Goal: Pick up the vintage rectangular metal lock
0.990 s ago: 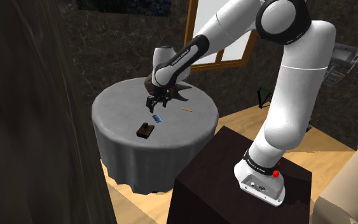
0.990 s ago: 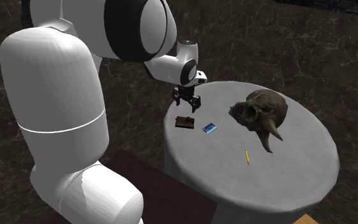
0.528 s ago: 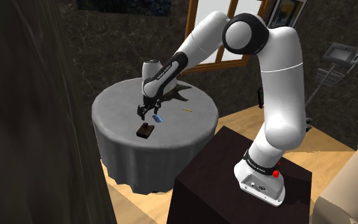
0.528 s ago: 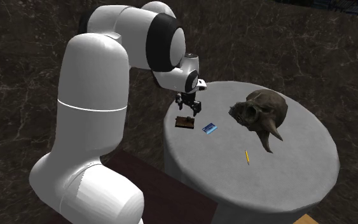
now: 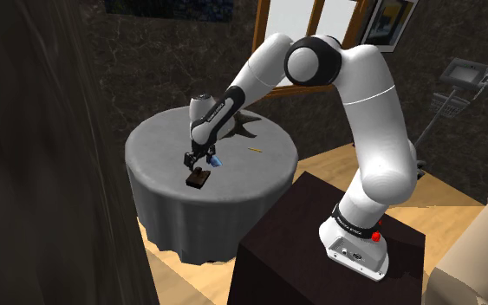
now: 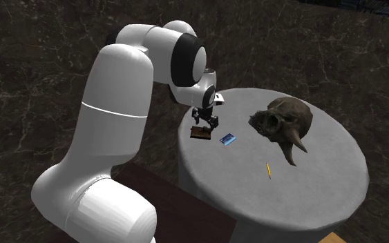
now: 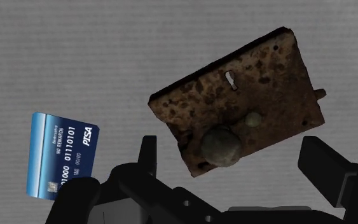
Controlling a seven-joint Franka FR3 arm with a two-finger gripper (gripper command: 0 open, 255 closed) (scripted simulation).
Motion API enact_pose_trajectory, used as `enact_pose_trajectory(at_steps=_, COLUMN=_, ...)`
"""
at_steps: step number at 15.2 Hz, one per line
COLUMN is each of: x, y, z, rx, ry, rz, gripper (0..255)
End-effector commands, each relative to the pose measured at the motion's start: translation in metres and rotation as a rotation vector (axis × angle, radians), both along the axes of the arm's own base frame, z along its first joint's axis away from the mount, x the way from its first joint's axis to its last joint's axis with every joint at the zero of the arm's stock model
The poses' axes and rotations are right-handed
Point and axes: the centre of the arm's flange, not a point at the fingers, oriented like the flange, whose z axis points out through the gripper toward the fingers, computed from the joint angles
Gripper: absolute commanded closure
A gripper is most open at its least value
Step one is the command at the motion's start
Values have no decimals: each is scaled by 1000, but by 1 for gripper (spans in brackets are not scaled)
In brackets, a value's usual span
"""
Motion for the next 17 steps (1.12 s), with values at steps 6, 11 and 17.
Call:
enact_pose_trajectory(at_steps=6, x=2, y=0, z=-14, rx=0, ry=0, rz=0, gripper=255)
enact_pose_trajectory(at_steps=11, x=2, y=0, z=-13, rx=0, ry=0, rz=0, gripper=255)
enact_pose_trajectory(at_steps=17, x=1, y=0, z=7, rx=0, ry=0, rz=0, gripper=255)
